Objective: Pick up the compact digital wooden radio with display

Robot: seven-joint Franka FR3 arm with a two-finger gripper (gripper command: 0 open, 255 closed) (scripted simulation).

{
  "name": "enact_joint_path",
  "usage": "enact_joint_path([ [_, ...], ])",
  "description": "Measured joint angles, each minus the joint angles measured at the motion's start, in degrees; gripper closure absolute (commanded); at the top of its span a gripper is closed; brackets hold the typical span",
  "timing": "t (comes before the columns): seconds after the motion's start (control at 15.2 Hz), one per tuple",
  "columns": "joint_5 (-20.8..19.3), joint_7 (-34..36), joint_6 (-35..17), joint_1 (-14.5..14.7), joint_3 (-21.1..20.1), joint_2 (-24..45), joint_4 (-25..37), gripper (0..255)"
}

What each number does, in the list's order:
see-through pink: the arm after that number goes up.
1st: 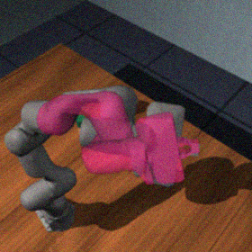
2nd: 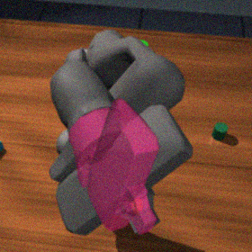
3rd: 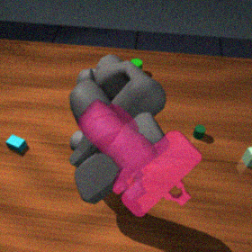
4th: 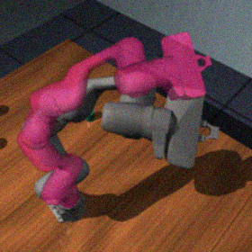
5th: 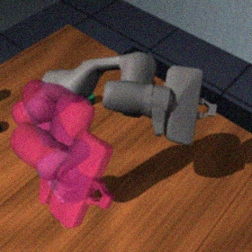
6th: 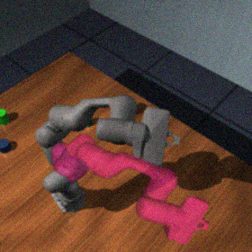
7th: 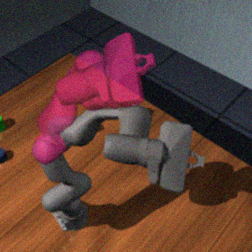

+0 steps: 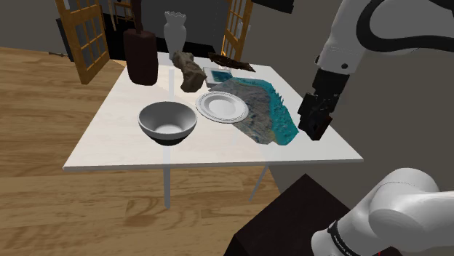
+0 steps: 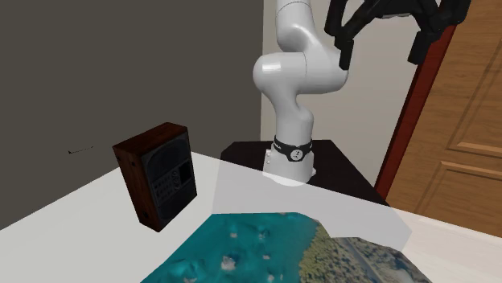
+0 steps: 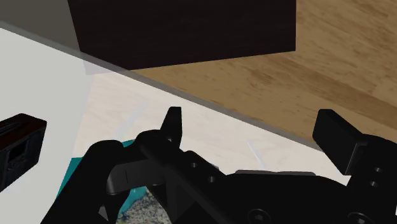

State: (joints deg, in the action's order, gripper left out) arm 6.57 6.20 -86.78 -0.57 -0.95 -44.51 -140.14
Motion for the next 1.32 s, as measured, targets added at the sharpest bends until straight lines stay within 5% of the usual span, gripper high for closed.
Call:
enact_joint_path([
  [1.32,-16.6,-16.0,-16.8,-10.7,17.0,13.0,1.3,0],
])
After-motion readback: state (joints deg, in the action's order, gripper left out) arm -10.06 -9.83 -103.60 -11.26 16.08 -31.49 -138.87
